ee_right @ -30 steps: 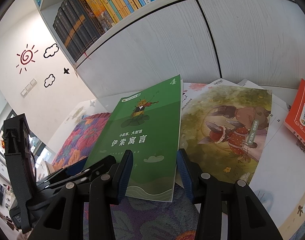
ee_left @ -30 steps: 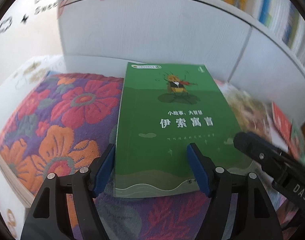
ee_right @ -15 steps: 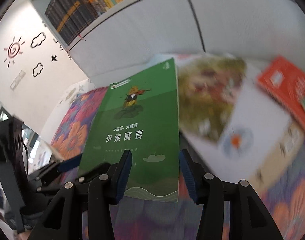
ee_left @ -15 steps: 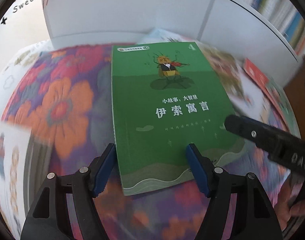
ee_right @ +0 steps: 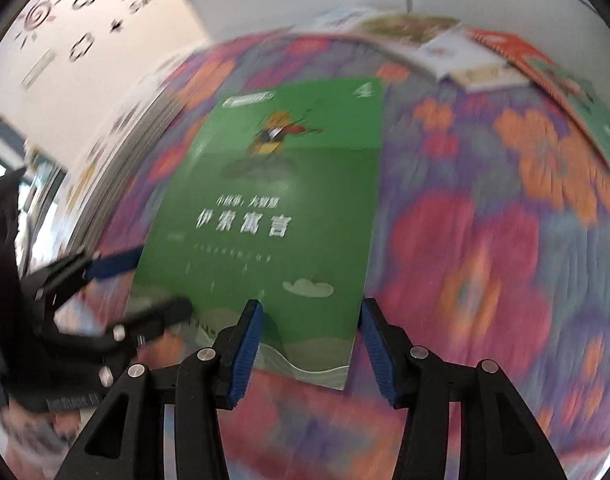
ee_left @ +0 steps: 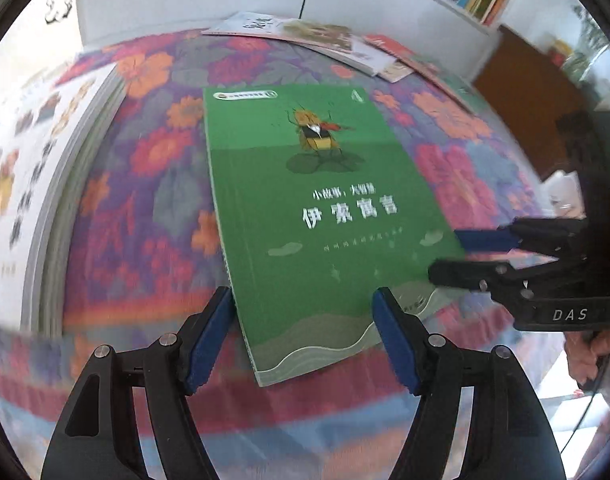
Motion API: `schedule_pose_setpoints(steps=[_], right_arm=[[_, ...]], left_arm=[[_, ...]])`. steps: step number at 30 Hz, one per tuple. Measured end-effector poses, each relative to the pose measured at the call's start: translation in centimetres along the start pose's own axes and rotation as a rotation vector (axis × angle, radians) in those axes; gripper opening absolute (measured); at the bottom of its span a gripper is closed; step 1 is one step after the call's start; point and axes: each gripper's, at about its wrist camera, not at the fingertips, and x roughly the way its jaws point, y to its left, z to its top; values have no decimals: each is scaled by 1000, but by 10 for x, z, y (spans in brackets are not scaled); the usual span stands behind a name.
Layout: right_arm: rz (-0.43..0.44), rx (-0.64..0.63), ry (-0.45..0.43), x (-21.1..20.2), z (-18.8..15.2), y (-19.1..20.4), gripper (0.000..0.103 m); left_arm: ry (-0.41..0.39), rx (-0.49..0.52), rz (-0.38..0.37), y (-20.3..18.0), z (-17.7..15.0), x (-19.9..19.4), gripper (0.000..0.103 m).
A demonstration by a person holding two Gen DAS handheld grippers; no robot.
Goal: Organize books
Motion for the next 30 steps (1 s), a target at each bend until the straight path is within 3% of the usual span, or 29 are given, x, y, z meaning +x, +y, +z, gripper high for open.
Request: schedule_pose_setpoints(steps=[3, 5, 7, 11, 15, 19, 24, 30], right_arm=[[123, 55, 20, -5, -11, -13, 50], [215, 133, 14, -3, -9, -32, 48], [304, 209, 14, 1, -2, -51, 46], [486, 348, 5, 13, 6, -82, 44], [552, 383, 12, 27, 22, -98, 30], [569, 391, 19, 32, 32, -104, 19], [514, 322, 15, 27, 35, -93, 19], [294, 206, -15, 15, 39, -61, 21]], left_arm=[[15, -47, -41, 17, 3, -1, 57], [28, -85, -63, 30, 9, 4, 45], [32, -120, -83, 41, 17, 7, 40], [48, -153, -111, 50, 31, 15, 39], [52, -119, -81, 44, 44, 23, 39], [49, -82, -46, 38, 54, 28, 39], [30, -90, -46, 43, 59, 31, 36], [25, -97, -15, 41, 62, 31, 35]])
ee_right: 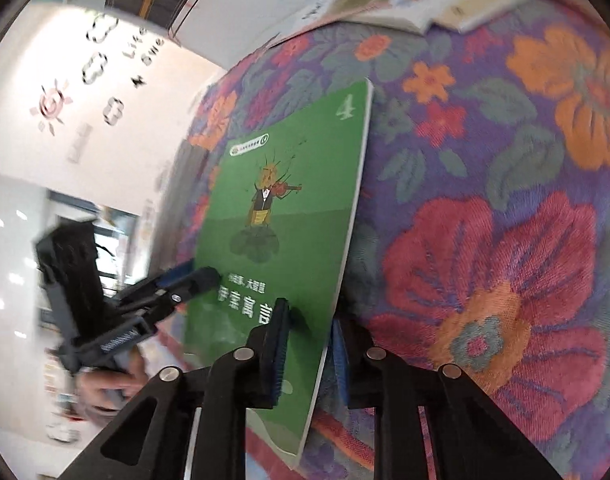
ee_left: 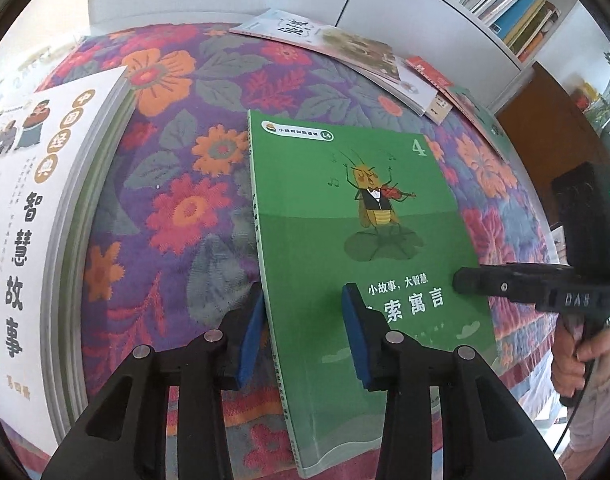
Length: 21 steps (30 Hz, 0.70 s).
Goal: Organize books
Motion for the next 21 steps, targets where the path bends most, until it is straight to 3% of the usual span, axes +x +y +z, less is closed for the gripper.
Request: schedule_pose_setpoints(steps=[4, 21], right_arm=[[-92, -68, -10, -2, -2, 18, 21], [-146, -177, -49, -3, -8, 66, 17]], left_arm=[[8, 2, 18, -2, -1, -2, 35], [-10, 13, 11, -1, -3, -37, 34]])
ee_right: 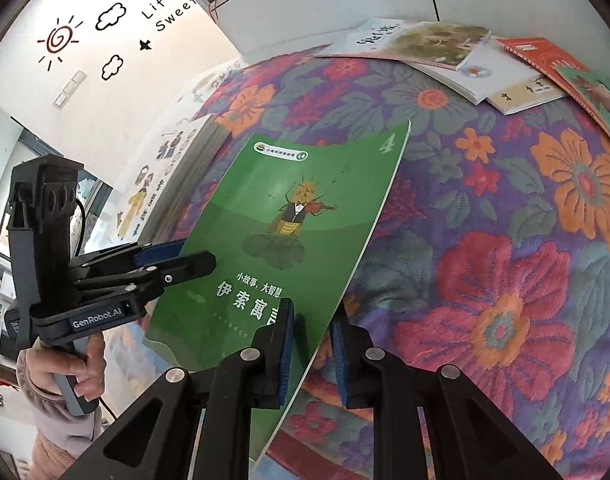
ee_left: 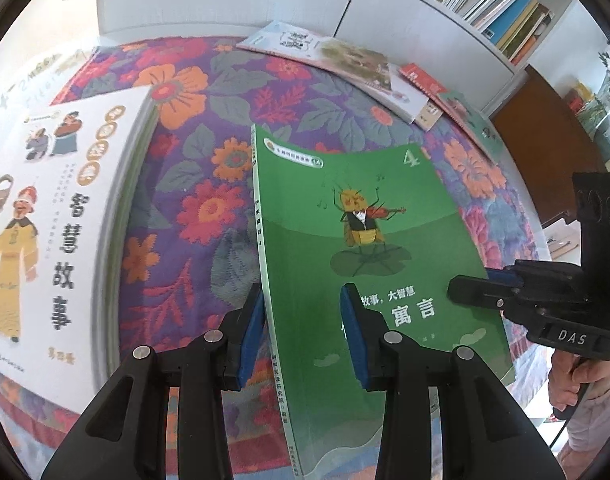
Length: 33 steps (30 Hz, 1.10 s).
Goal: Organize books
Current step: 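Lower the green book upright beside the white book with both grippers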
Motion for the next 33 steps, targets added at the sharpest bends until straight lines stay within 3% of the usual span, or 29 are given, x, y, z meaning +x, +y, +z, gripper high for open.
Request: schedule_pose_setpoints(steps=[18, 26, 33], right_arm=[[15, -72, -96, -37, 12, 75, 17], [36, -138, -124, -31, 47, 130, 17], [73, -193, -109, 8, 77, 180, 17]], left_arm=[[-132, -7, -60, 28, 25, -89, 34], [-203, -38, -29, 78, 41, -129, 34], [-229, -106, 3, 141, 40, -141, 34]])
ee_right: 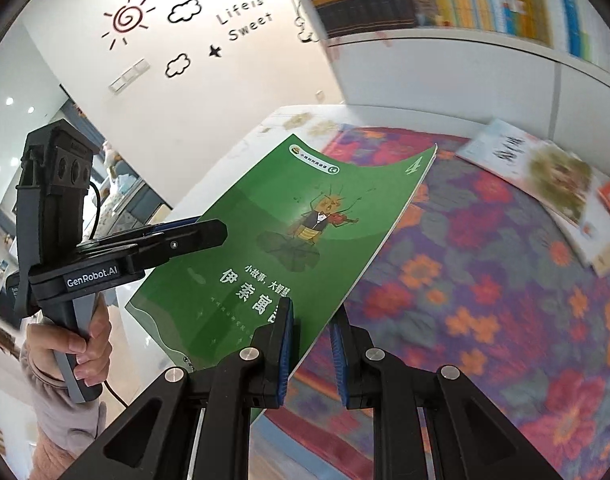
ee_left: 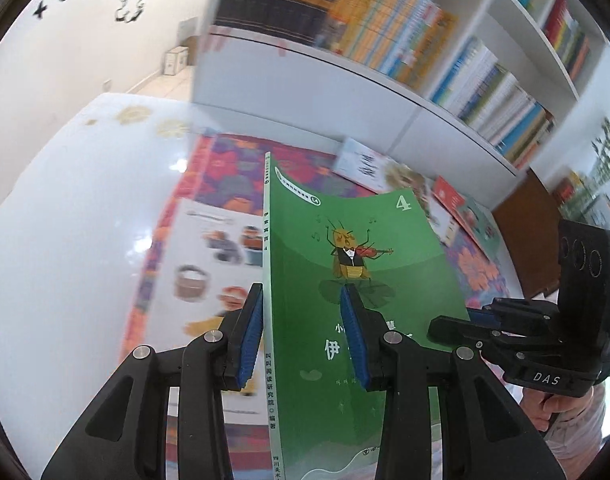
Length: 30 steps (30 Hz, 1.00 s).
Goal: Organize books
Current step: 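Lower the green book upright beside the white book with both grippers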
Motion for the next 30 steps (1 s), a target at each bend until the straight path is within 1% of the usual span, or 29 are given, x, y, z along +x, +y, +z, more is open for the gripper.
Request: schedule_pose_setpoints(steps=[3, 8, 10, 12, 16, 18, 19, 20, 23, 28, 30], right_arm=[[18, -10, 20, 26, 7, 9, 17], [27, -7, 38, 64, 13, 13, 17], [21, 2, 46, 78, 15, 11, 17], [19, 12, 53, 89, 16, 7, 17], [5, 32, 82, 109, 10, 5, 17], [-17, 27, 89, 116, 7, 4, 17], [-23, 33, 91, 120, 5, 3, 17], [-22, 43, 93, 122, 4, 1, 18], [-2, 67, 87, 124, 2, -3, 19], [-12, 67, 97, 122, -2, -1, 20], [-13, 69, 99, 122, -3, 0, 20]], left_arm=[[0, -19, 14, 25, -1, 4, 34], [-7, 3, 39, 48, -5, 19, 34], [18, -11, 49, 59, -7, 31, 34], [26, -13, 52, 65, -8, 39, 34], [55, 7, 90, 73, -14, 54, 34], [61, 20, 101, 74, -16, 58, 34], [64, 28, 129, 74, -18, 61, 34], [64, 33, 141, 75, -19, 62, 34], [67, 40, 148, 79, -22, 65, 34], [58, 44, 149, 81, -23, 62, 34], [58, 56, 166, 80, -24, 63, 34]])
